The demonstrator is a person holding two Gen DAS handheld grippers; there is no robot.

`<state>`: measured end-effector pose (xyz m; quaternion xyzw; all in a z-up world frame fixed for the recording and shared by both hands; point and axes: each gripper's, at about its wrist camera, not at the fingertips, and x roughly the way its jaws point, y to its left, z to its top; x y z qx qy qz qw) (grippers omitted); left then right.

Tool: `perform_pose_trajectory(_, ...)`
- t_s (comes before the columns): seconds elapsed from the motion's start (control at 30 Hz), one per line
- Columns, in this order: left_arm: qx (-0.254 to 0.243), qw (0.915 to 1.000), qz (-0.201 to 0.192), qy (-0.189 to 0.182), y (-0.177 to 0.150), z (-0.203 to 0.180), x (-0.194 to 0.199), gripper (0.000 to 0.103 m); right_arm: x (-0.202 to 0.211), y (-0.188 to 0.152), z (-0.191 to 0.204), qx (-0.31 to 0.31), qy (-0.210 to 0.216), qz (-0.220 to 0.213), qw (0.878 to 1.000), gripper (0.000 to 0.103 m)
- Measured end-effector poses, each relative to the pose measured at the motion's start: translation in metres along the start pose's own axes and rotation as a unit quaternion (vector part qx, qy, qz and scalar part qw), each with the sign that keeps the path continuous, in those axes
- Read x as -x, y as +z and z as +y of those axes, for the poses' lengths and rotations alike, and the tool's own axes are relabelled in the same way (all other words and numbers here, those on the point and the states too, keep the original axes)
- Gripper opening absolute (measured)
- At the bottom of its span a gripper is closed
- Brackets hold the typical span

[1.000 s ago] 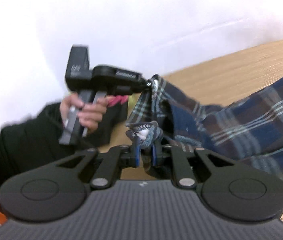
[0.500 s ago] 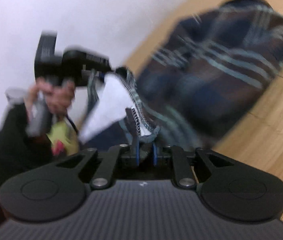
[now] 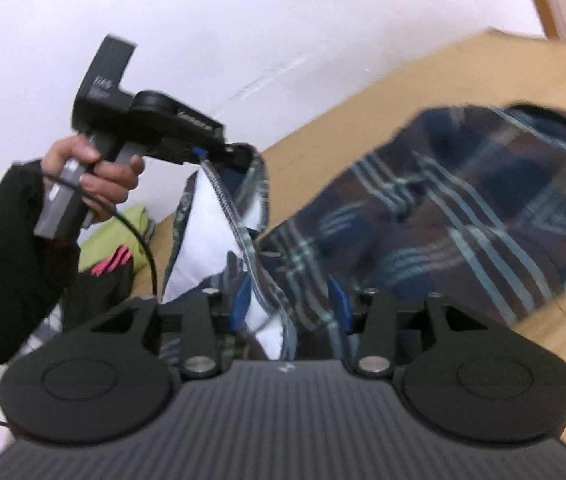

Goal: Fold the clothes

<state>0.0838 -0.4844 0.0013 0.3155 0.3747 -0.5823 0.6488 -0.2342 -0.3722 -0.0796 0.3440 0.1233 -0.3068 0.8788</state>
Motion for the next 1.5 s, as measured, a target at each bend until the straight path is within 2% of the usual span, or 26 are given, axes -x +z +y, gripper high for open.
perform_pose_trajectory(0.07, 0.005, 0.9999, 0.008, -0.007, 0.003, -0.003, -0.013, 0.026, -0.004, -0.001, 0.013, 0.023, -0.003, 0.003, 1.0, 0.047)
perform_pose_trajectory(0.13, 0.014, 0.9991, 0.021, -0.033, 0.004, -0.008, -0.036, 0.025, -0.008, -0.003, 0.026, 0.045, -0.005, 0.007, 0.999, 0.047)
perform_pose_trajectory(0.17, 0.021, 0.9981, 0.036, -0.046, 0.002, -0.013, -0.053, 0.025, -0.01, -0.003, 0.032, 0.056, -0.007, 0.008, 0.998, 0.047)
perform_pose_trajectory(0.23, 0.029, 0.9962, 0.066, -0.048, -0.002, -0.023, -0.08, 0.022, -0.013, -0.006, 0.045, 0.089, -0.015, 0.011, 0.996, 0.047)
perform_pose_trajectory(0.3, 0.025, 0.9964, 0.058, -0.057, -0.006, -0.02, -0.074, 0.022, -0.023, -0.008, 0.053, 0.117, -0.027, 0.025, 0.992, 0.046)
perform_pose_trajectory(0.37, 0.021, 0.9963, 0.049, -0.067, -0.011, -0.016, -0.067, 0.022, -0.042, -0.012, 0.047, 0.114, -0.059, 0.05, 0.991, 0.045)
perform_pose_trajectory(0.47, 0.009, 0.9958, 0.041, -0.081, -0.014, -0.002, -0.043, 0.028, -0.063, -0.019, 0.032, 0.087, -0.097, 0.08, 0.988, 0.046)
perform_pose_trajectory(0.53, -0.008, 0.9969, 0.028, -0.073, -0.019, 0.009, -0.019, 0.041, -0.07, -0.023, 0.019, 0.052, -0.111, 0.092, 0.988, 0.046)
perform_pose_trajectory(0.6, -0.016, 0.9976, 0.015, -0.066, -0.028, 0.021, 0.005, 0.046, -0.069, -0.023, 0.015, 0.033, -0.11, 0.092, 0.989, 0.046)
perform_pose_trajectory(0.73, 0.009, 0.9982, -0.016, -0.056, -0.059, 0.052, 0.044, 0.046, -0.071, -0.024, 0.021, 0.062, -0.125, 0.097, 0.985, 0.047)
perform_pose_trajectory(0.83, 0.034, 0.9974, -0.045, -0.045, -0.096, 0.079, 0.071, 0.046, -0.071, -0.023, 0.022, 0.052, -0.136, 0.097, 0.985, 0.047)
perform_pose_trajectory(0.93, 0.049, 0.9971, -0.058, 0.005, -0.151, 0.097, 0.081, 0.046, -0.07, -0.02, 0.023, 0.044, -0.151, 0.094, 0.983, 0.047)
perform_pose_trajectory(1.0, 0.065, 0.9965, -0.046, 0.027, -0.19, 0.1, 0.074, 0.045, -0.068, -0.016, 0.025, 0.05, -0.166, 0.091, 0.981, 0.047)
perform_pose_trajectory(1.07, 0.094, 0.995, -0.031, 0.006, -0.221, 0.099, 0.063, 0.045, -0.065, -0.012, 0.029, 0.062, -0.172, 0.095, 0.979, 0.047)
perform_pose_trajectory(1.2, 0.14, 0.9888, -0.01, -0.05, -0.252, 0.082, 0.041, 0.044, -0.059, -0.004, 0.042, 0.092, -0.179, 0.102, 0.974, 0.047)
perform_pose_trajectory(1.33, 0.106, 0.992, -0.015, -0.067, -0.258, 0.051, 0.035, 0.044, -0.048, 0.004, 0.049, 0.078, -0.18, 0.096, 0.976, 0.047)
perform_pose_trajectory(1.4, 0.086, 0.9937, -0.025, -0.067, -0.254, 0.042, 0.034, 0.044, -0.037, 0.007, 0.057, 0.081, -0.166, 0.083, 0.979, 0.047)
perform_pose_trajectory(1.5, 0.078, 0.9937, -0.038, -0.071, -0.249, 0.036, 0.036, 0.044, -0.028, 0.007, 0.074, 0.143, -0.134, 0.081, 0.977, 0.049)
